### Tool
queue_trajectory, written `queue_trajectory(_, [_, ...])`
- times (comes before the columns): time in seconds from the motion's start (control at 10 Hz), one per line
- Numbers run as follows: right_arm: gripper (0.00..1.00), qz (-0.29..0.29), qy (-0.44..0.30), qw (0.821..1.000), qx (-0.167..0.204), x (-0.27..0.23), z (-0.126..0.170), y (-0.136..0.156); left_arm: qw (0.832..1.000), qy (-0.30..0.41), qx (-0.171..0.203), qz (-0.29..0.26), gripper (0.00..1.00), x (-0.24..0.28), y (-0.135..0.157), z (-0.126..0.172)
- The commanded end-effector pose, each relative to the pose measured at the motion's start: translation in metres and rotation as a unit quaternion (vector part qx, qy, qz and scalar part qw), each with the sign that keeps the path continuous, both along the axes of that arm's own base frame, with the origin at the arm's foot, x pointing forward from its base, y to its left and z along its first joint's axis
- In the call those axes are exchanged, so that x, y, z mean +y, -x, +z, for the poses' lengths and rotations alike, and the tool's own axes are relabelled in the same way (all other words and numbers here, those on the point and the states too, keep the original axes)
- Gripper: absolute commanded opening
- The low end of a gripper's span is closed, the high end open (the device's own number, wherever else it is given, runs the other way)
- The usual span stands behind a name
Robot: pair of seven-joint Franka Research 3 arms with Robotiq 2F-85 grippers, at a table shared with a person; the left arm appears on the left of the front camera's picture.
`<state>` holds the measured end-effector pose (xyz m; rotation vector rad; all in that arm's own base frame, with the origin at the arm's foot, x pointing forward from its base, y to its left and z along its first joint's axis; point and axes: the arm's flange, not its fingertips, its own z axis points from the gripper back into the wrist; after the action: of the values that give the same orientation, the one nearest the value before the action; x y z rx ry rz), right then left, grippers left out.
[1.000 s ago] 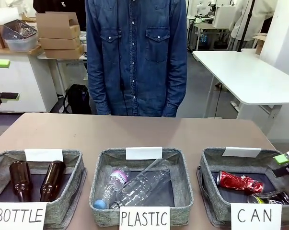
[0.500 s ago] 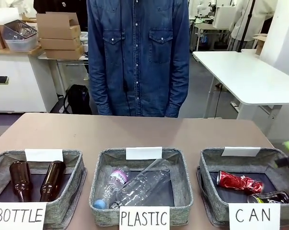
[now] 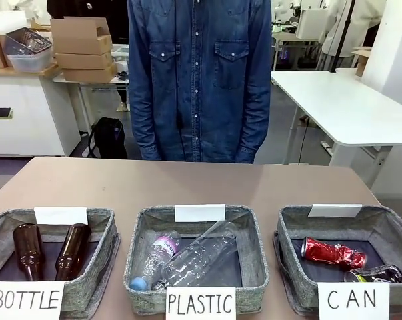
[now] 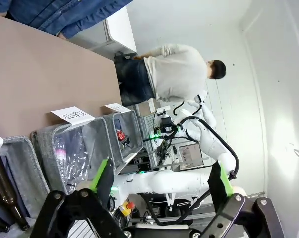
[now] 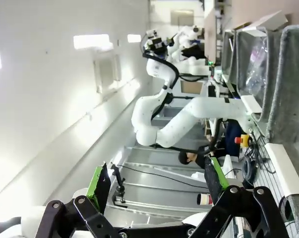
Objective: Sort the can waste into the basket.
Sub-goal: Pick up the can waste from the table and place it in the right Fabric basket.
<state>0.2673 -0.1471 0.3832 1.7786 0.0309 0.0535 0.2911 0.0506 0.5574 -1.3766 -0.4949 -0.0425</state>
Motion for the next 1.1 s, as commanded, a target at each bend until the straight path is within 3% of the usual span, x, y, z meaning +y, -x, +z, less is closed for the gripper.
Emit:
queue_trajectory(0.0, [1.00, 0.018, 0.006, 1.000, -0.016, 0.0044, 0.0029, -0.0005, 1.000, 0.009, -0.003, -0.001, 1.00, -0.0032, 0.0014, 0.0012])
queue_trajectory(1.0, [1.00, 0.018, 0.006, 1.000, -0.016, 0.0044, 0.0029, -0.0005, 1.000, 0.009, -0.003, -0.001, 1.00, -0.0032, 0.0014, 0.0012])
